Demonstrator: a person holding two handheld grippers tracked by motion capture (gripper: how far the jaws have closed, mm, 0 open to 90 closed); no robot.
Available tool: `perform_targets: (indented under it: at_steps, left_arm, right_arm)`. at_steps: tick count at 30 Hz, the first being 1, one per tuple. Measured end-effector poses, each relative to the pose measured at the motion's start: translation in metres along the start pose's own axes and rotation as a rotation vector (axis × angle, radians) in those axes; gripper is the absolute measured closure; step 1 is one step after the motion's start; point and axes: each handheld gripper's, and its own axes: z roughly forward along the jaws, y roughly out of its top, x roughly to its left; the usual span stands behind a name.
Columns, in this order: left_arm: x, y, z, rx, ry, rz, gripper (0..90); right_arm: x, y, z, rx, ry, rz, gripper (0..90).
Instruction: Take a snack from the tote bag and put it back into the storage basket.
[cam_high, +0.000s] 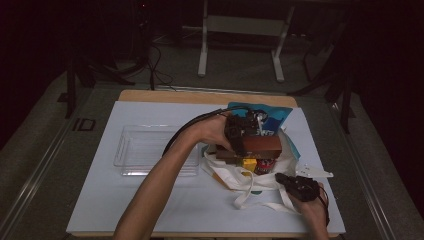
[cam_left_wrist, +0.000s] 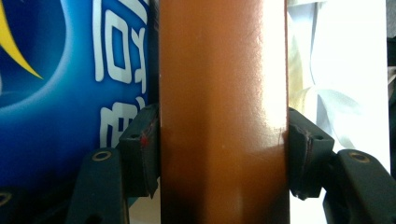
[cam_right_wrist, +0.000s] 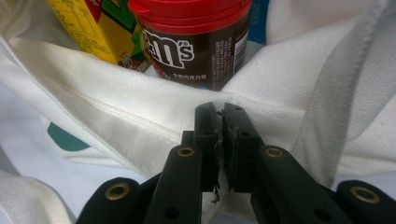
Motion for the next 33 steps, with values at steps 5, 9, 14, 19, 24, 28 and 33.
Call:
perform_targets:
  at_steps: [5,9,14,19,24,28,33]
  left_arm:
    - [0.000,0.004,-0.003,-0.008,0.011,0.005,36.8]
    - [0.001,0.012,-0.005,-0.008,0.015,0.007,35.9]
    - [0.002,0.014,-0.003,0.025,-0.006,0.003,38.9]
    - [0.002,0.015,-0.002,0.068,-0.011,0.008,39.7]
    - [-0.003,0.017,-0.003,0.103,0.007,0.038,42.1]
    - [-0.006,0.017,-0.003,0.106,0.013,0.058,42.7]
    - [-0.007,0.014,-0.010,0.086,0.038,0.066,42.9]
  right_arm:
    - [0.000,0.000,0.000,0.000,0.000,0.000,84.7]
    - [0.000,0.000,0.000,-0.001,-0.001,-0.001,84.7]
    - [0.000,0.000,0.000,-0.001,0.001,-0.002,84.6]
    - [0.000,0.000,0.000,0.000,0.001,-0.003,84.6]
    - [0.000,0.000,0.000,0.000,0.000,-0.002,84.6]
    - [0.000,0.000,0.000,-0.001,0.000,-0.001,84.6]
    - [0.000,0.000,0.000,-0.002,0.002,0.000,84.6]
